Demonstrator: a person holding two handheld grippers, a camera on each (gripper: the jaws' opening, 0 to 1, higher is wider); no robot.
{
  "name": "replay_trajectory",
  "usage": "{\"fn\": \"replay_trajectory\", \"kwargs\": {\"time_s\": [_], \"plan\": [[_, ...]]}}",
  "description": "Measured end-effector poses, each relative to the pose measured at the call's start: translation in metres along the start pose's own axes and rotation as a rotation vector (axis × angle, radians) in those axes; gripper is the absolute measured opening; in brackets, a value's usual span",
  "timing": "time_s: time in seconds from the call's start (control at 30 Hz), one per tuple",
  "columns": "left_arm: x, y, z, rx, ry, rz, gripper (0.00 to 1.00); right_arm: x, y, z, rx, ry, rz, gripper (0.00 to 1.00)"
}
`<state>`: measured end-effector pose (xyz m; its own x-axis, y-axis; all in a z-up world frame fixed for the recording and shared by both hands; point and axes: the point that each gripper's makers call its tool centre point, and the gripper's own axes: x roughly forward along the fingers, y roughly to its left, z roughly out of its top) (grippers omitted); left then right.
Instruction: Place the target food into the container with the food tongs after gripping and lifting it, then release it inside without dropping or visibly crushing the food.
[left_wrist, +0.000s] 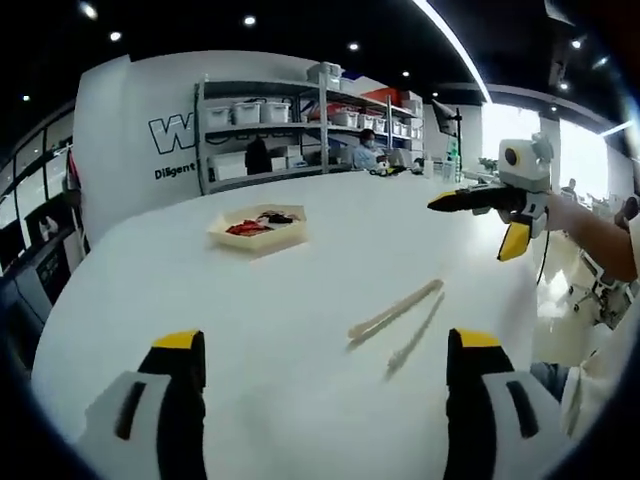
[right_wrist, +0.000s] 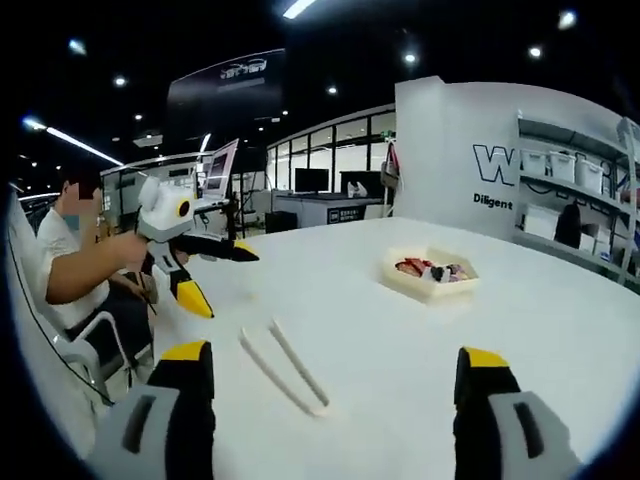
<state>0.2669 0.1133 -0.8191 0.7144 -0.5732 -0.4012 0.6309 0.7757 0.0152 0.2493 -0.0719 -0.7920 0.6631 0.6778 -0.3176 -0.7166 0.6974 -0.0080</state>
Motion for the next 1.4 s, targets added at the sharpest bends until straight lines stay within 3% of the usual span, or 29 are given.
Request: {"fn": "replay_trajectory", "kwargs": {"time_s": [0.13,0.2,0.27,0.4,0.53,0.6,0.73,0.87,1.0,1.2,1.4], "plan": [[-0.004,-0.002,-0.001,0.01,0.004,0.022,0.99,-0.004,-0.003,0.0,-0.033,0.019,-0.056,0.99],[-0.005,-0.004,0.0,0.018,-0.003,0.026,0.99,-0.006,-0.002,0.0,-0.007,0.017,-0.062,1.0],[-0.007,-0.005,0.001,0.019,-0.008,0.028,0.99,-0.008,-0.002,0.0,0.078,0.0,-0.076,1.0],[-0.01,-0.002,-0.002,-0.023,-0.001,0.059,0.99,-0.01,-0.007,-0.006,0.072,0.002,-0.119,1.0],[-0.01,-0.007,-0.016,-0.021,0.057,0.065,0.99,-0.011,-0.012,-0.026,0.074,0.081,-0.175,1.0],[-0.012,-0.008,-0.017,-0.013,0.053,0.071,0.99,-0.012,-0.014,-0.031,0.067,0.1,-0.193,1.0],[-0.014,-0.006,-0.02,-0.001,0.061,0.087,0.99,-0.011,-0.015,-0.042,0.047,0.145,-0.213,1.0],[-0.015,-0.005,-0.02,0.002,0.058,0.092,0.99,-0.012,-0.016,-0.042,0.103,0.133,-0.219,1.0],[-0.014,-0.004,-0.024,0.001,0.074,0.102,0.99,-0.013,-0.019,-0.05,0.064,0.161,-0.24,1.0],[-0.01,-0.01,-0.031,0.007,0.088,0.083,0.99,-0.012,-0.019,-0.054,0.073,0.146,-0.234,1.0],[-0.01,-0.009,-0.033,0.018,0.095,0.097,0.99,-0.014,-0.015,-0.056,0.06,0.176,-0.239,1.0]]}}
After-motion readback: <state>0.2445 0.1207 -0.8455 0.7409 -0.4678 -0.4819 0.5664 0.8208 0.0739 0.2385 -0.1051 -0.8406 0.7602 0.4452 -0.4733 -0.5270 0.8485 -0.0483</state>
